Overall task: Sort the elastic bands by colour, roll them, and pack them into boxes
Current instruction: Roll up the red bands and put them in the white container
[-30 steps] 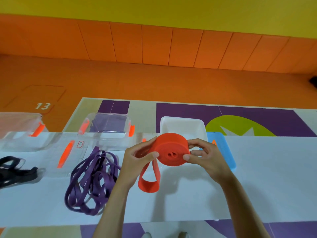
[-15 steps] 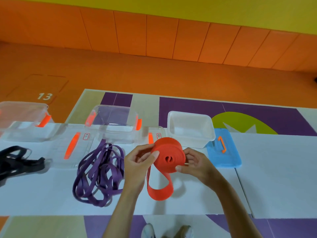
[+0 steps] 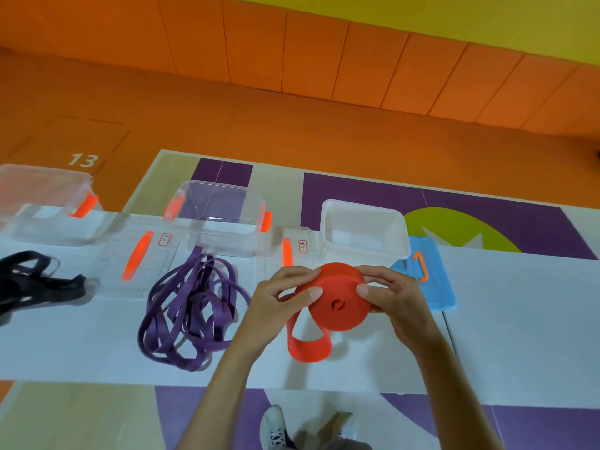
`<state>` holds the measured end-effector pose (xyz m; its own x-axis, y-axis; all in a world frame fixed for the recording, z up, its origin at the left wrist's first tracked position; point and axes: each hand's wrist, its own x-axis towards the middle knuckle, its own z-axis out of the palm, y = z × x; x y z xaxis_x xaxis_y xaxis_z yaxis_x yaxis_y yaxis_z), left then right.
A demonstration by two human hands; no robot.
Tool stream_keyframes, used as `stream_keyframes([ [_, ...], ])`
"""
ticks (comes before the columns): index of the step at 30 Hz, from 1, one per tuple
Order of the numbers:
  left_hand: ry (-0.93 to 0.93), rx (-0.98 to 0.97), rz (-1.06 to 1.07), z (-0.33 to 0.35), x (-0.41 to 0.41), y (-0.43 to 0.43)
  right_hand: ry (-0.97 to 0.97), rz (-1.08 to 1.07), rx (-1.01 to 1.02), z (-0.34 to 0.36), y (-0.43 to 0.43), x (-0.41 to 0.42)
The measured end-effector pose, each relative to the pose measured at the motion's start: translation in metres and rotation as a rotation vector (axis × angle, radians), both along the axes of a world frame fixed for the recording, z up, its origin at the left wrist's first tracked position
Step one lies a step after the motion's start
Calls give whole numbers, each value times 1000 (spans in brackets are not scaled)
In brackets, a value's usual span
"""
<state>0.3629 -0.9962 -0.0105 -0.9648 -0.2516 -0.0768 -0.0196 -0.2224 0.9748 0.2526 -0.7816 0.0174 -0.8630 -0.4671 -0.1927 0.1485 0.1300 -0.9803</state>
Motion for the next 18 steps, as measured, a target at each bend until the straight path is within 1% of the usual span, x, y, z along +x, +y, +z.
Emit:
stream_keyframes([
  [2, -43, -10, -62, 0, 1, -5, 11, -42, -11, -5, 0, 3],
  [4, -51, -2, -46, 0, -1, -5, 17, -79, -26, -10, -2, 7],
  [5, -40, 11, 6, 0, -2, -2, 15, -104, -44, -13, -3, 9],
  [7, -23, 37, 175, -1, -6, 8, 8, -160, -84, -14, -3, 13],
  [9, 0, 16, 314, -4, -10, 19, 18, -196, -98, -13, -3, 14],
  [10, 24, -6, 352, -4, -11, 24, 28, -205, -102, -12, -3, 15],
  [13, 80, 18, 417, -4, -12, 38, 59, -206, -113, -8, -3, 18],
  [15, 72, 22, 429, -6, -11, 42, 92, -194, -105, -7, -3, 20],
  [18, 39, -26, 407, -9, -10, 41, 99, -188, -89, -5, 2, 18],
])
